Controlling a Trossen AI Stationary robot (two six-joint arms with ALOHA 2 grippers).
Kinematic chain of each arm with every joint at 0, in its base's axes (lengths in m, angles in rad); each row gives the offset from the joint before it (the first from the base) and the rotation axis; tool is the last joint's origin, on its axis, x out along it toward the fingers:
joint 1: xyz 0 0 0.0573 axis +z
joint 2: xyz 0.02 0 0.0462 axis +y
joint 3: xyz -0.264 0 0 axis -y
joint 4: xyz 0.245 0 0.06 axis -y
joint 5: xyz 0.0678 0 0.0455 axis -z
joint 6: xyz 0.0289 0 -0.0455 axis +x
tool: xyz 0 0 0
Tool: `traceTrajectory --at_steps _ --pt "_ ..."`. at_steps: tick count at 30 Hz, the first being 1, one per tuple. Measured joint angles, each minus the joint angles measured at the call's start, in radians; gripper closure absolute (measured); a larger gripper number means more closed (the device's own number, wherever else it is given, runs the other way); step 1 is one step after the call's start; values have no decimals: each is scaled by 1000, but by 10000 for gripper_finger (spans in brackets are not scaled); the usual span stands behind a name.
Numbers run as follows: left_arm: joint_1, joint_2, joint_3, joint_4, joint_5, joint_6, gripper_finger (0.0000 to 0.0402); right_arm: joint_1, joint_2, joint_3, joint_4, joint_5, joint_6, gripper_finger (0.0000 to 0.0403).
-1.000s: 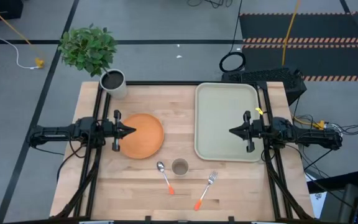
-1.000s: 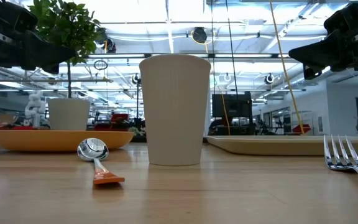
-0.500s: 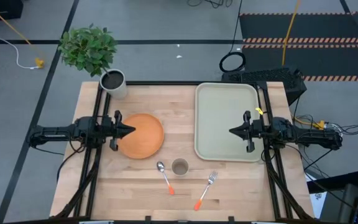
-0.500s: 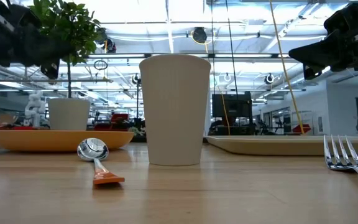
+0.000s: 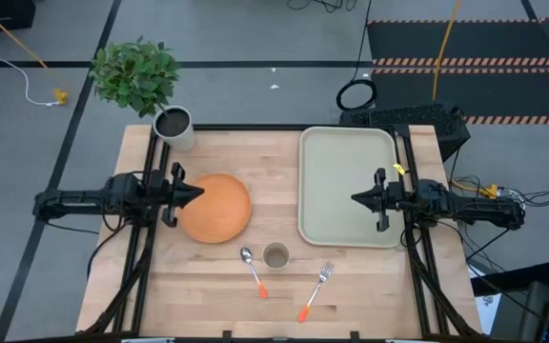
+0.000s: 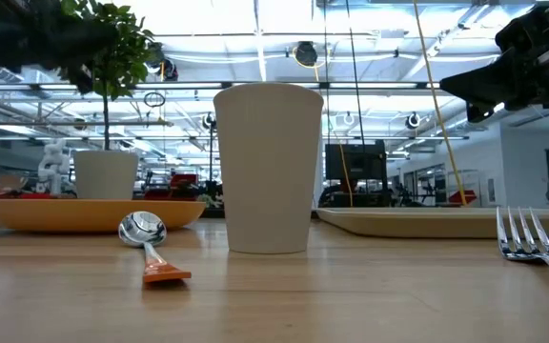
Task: Pick and place plate/cup/fork/spoon on tray
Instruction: Put the gray cup on the bottom left of the gray tray
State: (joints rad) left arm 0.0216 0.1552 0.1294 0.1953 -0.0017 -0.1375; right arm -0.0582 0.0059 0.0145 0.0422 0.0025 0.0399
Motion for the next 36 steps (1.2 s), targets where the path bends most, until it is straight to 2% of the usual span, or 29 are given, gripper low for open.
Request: traceTrajectory --at_steps 5,9,13,21,25,29,33,36 --pt "-3 225 180 -112 2 26 374 0 0 0 4 2 18 403" --pt "-42 441 341 -205 2 30 356 0 0 0 7 78 109 403" --pt "-114 664 512 -293 -22 58 342 0 0 0 15 156 219 403" --pt "-291 1057 853 -466 -75 163 308 0 5 0 13 154 303 403" --pt "-363 1211 1011 -597 -141 162 280 0 6 0 11 154 341 403" --pt "-424 1344 1139 -682 -156 163 258 0 6 0 9 154 351 403" --pt "-465 1447 1212 -715 -157 191 248 0 7 0 7 154 405 403" --pt "-477 1506 1228 -724 -205 208 247 0 8 0 7 154 429 403"
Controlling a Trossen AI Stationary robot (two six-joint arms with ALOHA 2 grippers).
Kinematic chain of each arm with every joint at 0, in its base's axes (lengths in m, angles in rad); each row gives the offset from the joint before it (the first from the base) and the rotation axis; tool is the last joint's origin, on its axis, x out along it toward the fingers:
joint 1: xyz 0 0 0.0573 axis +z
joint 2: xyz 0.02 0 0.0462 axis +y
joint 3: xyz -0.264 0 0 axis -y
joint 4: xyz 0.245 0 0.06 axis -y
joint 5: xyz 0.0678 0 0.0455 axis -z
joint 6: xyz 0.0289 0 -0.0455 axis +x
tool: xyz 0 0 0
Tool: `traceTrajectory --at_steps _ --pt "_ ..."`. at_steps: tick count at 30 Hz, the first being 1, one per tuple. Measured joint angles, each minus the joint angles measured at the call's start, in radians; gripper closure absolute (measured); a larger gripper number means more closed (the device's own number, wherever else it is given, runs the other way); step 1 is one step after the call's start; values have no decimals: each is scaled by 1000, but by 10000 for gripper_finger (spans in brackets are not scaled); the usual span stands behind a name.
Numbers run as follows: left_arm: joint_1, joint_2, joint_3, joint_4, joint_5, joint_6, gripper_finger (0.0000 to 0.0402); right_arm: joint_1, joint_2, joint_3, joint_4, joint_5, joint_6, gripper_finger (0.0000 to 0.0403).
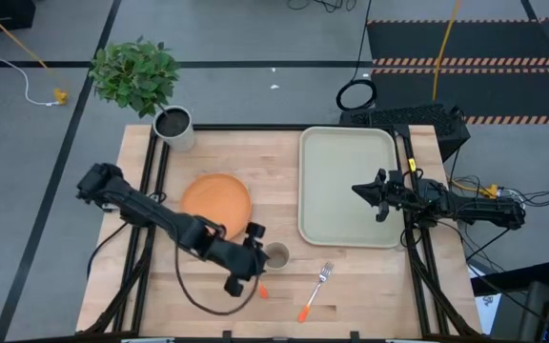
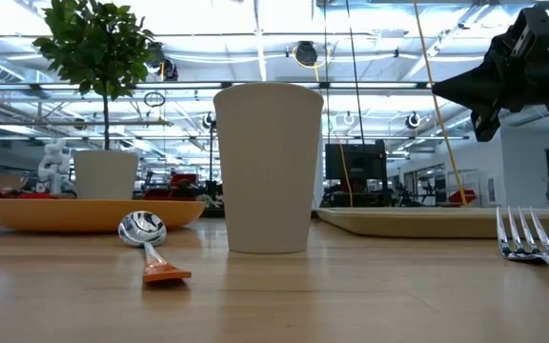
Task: Pick and place plate/cup/fork/spoon on tray
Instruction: Put the gray cup on the bottom left of the gray tray
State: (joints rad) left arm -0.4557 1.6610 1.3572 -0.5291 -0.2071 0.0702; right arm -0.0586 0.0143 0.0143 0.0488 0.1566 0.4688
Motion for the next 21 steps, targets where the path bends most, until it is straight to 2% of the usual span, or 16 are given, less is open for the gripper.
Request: traceTrajectory --at_steps 8,21 --pt "-1 98 0 -6 -20 3 247 0 0 0 3 0 3 403" --pt "25 152 -13 -24 -4 61 248 0 0 0 6 0 19 403"
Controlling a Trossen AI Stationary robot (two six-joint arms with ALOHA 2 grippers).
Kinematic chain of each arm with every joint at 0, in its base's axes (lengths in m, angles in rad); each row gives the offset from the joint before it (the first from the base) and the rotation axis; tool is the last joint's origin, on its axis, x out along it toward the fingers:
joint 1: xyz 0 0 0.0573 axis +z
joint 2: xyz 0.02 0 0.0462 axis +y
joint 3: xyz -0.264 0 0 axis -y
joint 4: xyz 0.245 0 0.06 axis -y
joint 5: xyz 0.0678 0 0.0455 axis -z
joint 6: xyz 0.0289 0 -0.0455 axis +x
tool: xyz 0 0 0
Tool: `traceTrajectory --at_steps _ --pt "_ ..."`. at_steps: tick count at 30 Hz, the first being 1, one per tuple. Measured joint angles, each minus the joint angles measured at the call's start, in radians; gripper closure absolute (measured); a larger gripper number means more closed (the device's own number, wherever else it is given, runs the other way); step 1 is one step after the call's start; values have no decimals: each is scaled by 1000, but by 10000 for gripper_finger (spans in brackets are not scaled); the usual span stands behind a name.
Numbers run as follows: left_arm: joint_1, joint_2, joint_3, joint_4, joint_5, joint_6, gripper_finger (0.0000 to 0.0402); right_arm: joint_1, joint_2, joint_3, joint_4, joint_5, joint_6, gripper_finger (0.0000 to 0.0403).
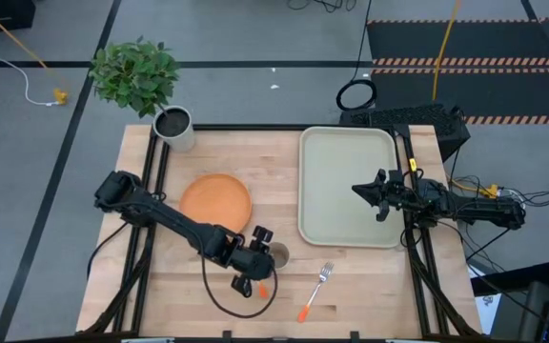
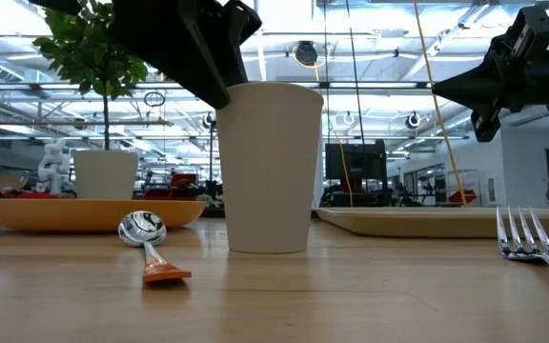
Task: Pick and place plate/cup/fork/spoon on tray
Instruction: Put the gray cup on the bottom left of the gray tray
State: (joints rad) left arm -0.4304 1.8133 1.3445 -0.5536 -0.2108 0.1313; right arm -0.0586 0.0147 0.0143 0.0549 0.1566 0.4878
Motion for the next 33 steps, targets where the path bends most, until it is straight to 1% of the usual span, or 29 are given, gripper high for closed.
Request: traceTrajectory --at_steps 3,6,8,10,11,12,15,19,23,25,28,30,33 --pt "7 0 0 -2 2 30 262 0 0 0 0 0 -1 403" --pt "16 9 0 -1 36 72 292 0 0 0 1 0 -4 403" --pt "20 22 0 6 48 123 318 0 0 0 1 0 -5 403" --pt "16 22 -2 5 46 184 355 0 0 0 1 0 -12 403" --pt "15 20 -2 23 45 210 375 0 0 0 1 -1 -21 403" --pt "15 17 -1 42 44 233 387 0 0 0 2 -2 -31 403" --pt "14 -10 14 48 23 265 389 0 0 0 6 0 -40 403" --pt "22 -57 71 51 -61 347 394 0 2 0 38 0 -75 403" --pt "51 -91 149 57 -104 418 393 0 11 0 46 2 -89 403" --pt "73 -94 190 62 -107 461 395 0 13 0 42 0 -89 403" --pt "102 -92 239 54 -107 471 395 0 17 1 45 -2 -89 403" --pt "122 -91 250 102 -107 470 394 0 18 9 41 -46 -88 403" --pt "148 -80 235 229 -107 466 396 0 23 40 -4 -149 -88 403"
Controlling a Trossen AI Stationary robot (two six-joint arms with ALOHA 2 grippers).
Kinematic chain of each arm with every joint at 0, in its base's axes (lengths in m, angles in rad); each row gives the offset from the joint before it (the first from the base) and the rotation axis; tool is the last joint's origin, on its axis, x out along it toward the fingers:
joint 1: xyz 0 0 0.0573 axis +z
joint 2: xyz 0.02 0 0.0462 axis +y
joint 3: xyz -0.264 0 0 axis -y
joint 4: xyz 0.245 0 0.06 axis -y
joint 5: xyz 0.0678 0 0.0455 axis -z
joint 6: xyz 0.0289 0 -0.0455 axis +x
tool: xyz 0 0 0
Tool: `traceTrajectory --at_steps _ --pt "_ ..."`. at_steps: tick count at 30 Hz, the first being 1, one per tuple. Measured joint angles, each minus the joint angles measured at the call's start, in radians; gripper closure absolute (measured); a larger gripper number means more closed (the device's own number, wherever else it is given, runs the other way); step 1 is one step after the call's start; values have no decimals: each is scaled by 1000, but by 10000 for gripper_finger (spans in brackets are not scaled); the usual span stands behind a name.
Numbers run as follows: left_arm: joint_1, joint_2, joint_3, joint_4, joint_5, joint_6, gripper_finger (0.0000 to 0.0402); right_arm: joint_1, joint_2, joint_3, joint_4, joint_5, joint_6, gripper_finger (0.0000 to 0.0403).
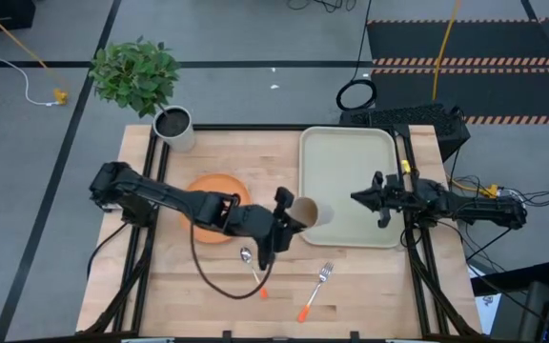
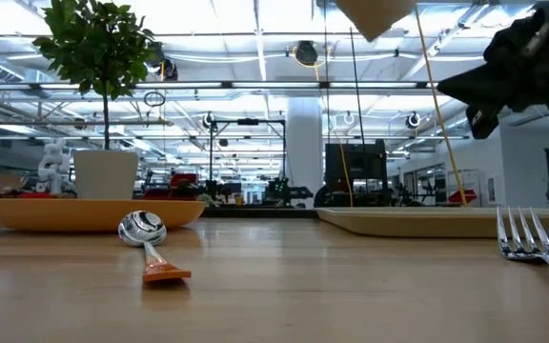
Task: Pick and place plate/cup/fork/spoon on tray
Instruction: Put the gray cup on the bottom left of the gray tray
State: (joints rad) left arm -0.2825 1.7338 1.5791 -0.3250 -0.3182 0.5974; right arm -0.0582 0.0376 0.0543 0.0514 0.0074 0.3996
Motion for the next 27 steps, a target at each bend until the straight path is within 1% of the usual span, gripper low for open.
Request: traceTrajectory --at_steps 3,5,7,9,12,15,17,19,21,25,27 --pt "22 27 -37 161 3 -17 396 1 8 44 -80 -83 38 403" --pt "30 46 -45 187 2 -30 393 1 11 66 -114 -103 74 403" --pt "39 81 -44 248 4 -41 394 1 13 76 -146 -109 83 403" --pt "45 109 -46 251 16 -41 396 1 23 75 -152 -108 77 403" --pt "60 135 -46 279 71 -42 396 1 29 77 -143 -82 53 403" --pt "67 136 -43 268 82 -59 390 1 35 90 -158 -61 19 403" --pt "71 136 -37 266 83 -76 390 1 36 136 -193 -61 -22 403" --pt "73 135 -32 263 84 -79 394 1 35 199 -277 -58 -54 403" --pt "75 135 -24 255 86 -67 396 1 36 247 -325 -55 -74 403" --pt "78 157 23 186 89 -52 393 1 35 318 -334 -3 -80 403" --pt "83 180 52 158 111 -54 395 1 35 330 -332 22 -80 403"
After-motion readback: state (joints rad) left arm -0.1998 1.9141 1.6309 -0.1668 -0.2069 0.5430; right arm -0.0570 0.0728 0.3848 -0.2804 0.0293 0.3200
